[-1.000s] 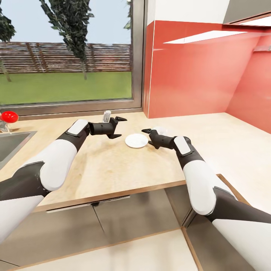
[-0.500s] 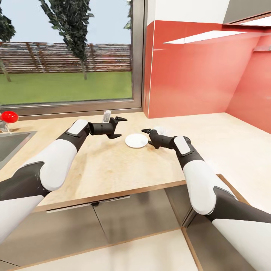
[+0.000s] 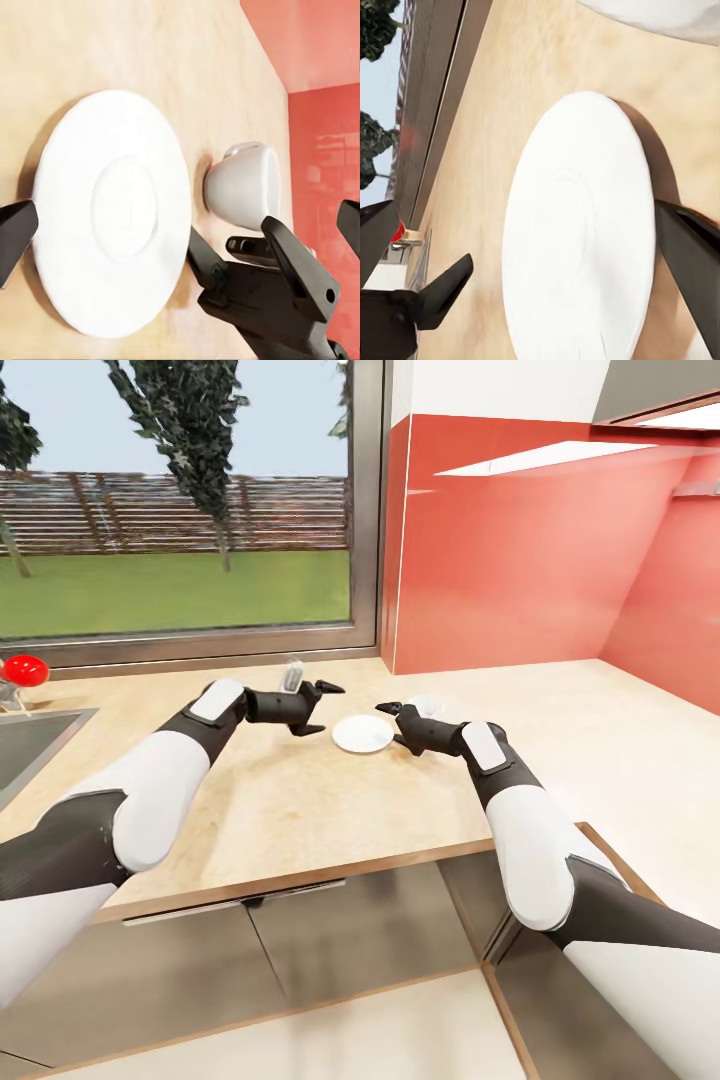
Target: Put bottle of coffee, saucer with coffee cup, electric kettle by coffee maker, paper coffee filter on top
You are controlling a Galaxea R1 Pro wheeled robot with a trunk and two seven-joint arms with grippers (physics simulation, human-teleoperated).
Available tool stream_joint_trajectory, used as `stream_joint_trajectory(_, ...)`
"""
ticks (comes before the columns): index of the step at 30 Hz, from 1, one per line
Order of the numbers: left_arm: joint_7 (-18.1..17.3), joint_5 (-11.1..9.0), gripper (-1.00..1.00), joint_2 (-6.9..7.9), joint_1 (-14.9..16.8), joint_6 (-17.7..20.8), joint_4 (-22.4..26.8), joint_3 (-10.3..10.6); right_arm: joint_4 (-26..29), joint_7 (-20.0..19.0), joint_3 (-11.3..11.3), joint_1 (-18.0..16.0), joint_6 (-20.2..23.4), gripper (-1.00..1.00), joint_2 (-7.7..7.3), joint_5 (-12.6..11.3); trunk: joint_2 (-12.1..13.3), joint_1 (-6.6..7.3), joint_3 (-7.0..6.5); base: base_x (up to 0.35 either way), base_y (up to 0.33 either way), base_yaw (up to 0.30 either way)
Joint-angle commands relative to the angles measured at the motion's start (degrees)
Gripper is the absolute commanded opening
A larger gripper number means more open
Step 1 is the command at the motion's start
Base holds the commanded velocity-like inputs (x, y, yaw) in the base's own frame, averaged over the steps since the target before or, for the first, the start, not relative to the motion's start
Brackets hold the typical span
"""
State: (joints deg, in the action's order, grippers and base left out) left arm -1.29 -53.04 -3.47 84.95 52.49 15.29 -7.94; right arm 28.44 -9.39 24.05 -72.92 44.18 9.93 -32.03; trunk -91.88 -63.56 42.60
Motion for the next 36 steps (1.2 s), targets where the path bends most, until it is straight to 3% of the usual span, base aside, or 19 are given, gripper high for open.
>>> stream_joint_trajectory(1, -0.1, 0.5, 1.0, -0.04, 0.0, 0.3, 0.0, 0.5, 0.0, -0.1, 0.4, 0.0, 0.4, 1.0, 0.07, 1.1, 0.0, 0.0, 0.06, 0.0, 0.0, 0.0)
stream_joint_trajectory(10, 0.0, 0.5, 1.0, -0.66, 0.0, 0.2, 0.0, 2.3, 0.0, -0.1, 0.4, 0.0, 0.4, 1.0, 0.07, 1.1, 0.0, 0.0, 0.06, 0.0, 0.0, 0.0)
stream_joint_trajectory(21, 0.0, 0.5, 1.0, -0.94, 0.0, 0.2, -0.1, 2.6, 0.0, -0.1, 0.4, 0.0, 0.4, 1.0, 0.07, 1.1, 0.0, 0.0, 0.06, 0.0, 0.0, 0.0)
stream_joint_trajectory(27, 0.0, 0.5, 1.0, -2.09, 0.0, 0.2, -0.1, 2.6, 0.0, -0.1, 0.4, 0.0, 0.4, 1.0, 0.07, 1.1, 0.0, 0.0, 0.06, 0.0, 0.0, 0.0)
stream_joint_trajectory(36, -0.1, 0.5, 1.0, -2.5, 0.0, 0.2, -0.1, 2.6, 0.0, -0.1, 0.4, 0.0, 0.4, 1.0, 0.07, 1.1, 0.0, 0.0, 0.06, 0.0, 0.0, 0.0)
